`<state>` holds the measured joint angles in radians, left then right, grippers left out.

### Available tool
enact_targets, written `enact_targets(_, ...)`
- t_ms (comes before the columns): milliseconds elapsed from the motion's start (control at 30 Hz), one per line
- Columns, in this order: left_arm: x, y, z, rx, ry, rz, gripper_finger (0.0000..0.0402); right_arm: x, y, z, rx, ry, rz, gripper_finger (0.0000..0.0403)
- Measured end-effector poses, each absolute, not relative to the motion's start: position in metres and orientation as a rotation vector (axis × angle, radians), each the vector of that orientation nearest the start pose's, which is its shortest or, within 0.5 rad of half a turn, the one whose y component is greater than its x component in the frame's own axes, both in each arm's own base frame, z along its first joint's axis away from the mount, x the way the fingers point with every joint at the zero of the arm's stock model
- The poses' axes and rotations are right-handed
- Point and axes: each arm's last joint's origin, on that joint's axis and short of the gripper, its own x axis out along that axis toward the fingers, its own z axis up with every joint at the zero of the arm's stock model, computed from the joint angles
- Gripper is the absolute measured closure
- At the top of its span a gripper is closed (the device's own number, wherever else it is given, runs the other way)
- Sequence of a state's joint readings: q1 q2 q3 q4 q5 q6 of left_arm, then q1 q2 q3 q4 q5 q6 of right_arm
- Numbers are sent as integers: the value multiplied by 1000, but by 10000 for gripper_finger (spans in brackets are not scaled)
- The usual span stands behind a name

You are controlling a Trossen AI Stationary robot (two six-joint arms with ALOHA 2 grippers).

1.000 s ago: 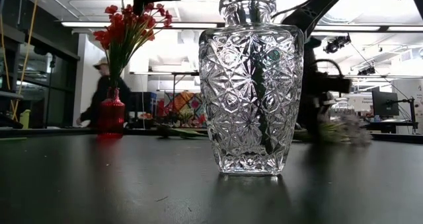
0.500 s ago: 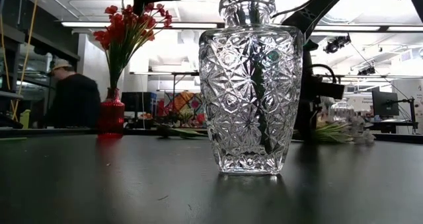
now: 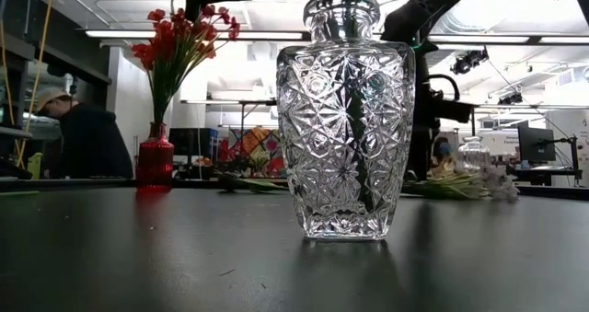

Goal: Sort flowers into vase by color
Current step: Put the white flowers into the bottom transparent vase

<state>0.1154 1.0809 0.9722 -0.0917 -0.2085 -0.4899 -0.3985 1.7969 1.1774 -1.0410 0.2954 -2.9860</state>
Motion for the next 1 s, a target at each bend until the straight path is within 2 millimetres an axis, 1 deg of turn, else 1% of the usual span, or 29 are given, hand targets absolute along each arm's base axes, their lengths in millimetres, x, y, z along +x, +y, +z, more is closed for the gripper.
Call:
enact_targets(167, 238, 34, 350, -481, 117, 366, 213, 279, -131, 170, -1884, 824, 2085, 160)
enact_targets(467, 238, 34, 350, -482, 117, 366, 213, 287, -145, 146, -1873, 815, 2054, 160)
enact_targets(633, 238, 34, 350, -489, 115, 366, 213, 290, -148, 139, -1877, 804, 2048, 160)
enact_targets(833, 238, 34, 350, -492, 115, 366, 213, 288, -148, 138, -1835, 734, 2021, 160)
enact_targets(1000, 238, 34, 350, -505, 113, 368, 213, 290, -140, 138, -1807, 661, 2031, 160)
